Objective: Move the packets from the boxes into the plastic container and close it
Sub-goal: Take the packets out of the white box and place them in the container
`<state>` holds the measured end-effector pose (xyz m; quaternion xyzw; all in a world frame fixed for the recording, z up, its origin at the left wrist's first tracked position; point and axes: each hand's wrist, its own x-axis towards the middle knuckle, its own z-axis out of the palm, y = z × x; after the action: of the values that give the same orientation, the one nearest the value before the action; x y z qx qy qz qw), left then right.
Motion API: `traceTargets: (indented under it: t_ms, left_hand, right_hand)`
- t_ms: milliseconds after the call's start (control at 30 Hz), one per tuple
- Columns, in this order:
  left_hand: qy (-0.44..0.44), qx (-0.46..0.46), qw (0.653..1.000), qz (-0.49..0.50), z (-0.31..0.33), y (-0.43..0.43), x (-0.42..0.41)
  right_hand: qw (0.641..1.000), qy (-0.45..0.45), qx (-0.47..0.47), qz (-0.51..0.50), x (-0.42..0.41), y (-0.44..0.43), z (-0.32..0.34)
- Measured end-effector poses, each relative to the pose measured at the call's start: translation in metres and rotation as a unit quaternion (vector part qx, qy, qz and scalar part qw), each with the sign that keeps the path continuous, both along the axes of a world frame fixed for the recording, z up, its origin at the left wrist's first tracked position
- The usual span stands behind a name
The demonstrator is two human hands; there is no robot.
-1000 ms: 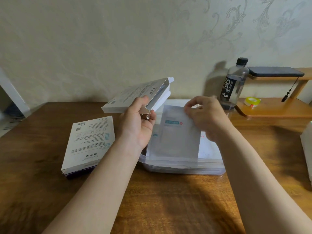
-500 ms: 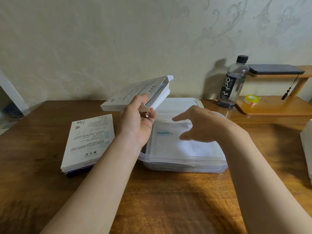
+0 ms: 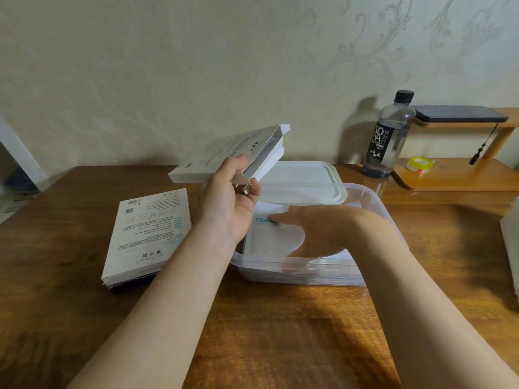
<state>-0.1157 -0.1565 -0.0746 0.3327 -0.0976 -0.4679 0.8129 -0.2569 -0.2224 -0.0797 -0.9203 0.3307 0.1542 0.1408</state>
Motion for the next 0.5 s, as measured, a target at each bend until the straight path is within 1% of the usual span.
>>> traceTargets:
  t_ms: [233, 400, 500]
  left_hand:
    - [0.002, 0.002, 1.000, -0.002, 0.002, 0.002, -0.003]
    - [-0.010, -0.001, 1.000, 0.000, 0.002, 0.003, -0.004]
    - [-0.011, -0.001, 1.000, 0.000, 0.002, 0.003, -0.004]
  right_hand:
    - [1.000, -0.002, 0.012, 0.002, 0.001, 0.000, 0.000]
    - [0.999, -0.042, 0.003, -0.014, 0.004, 0.003, 0.003]
    - [0.999, -0.041, -0.007, -0.007, 0.011, 0.007, 0.000]
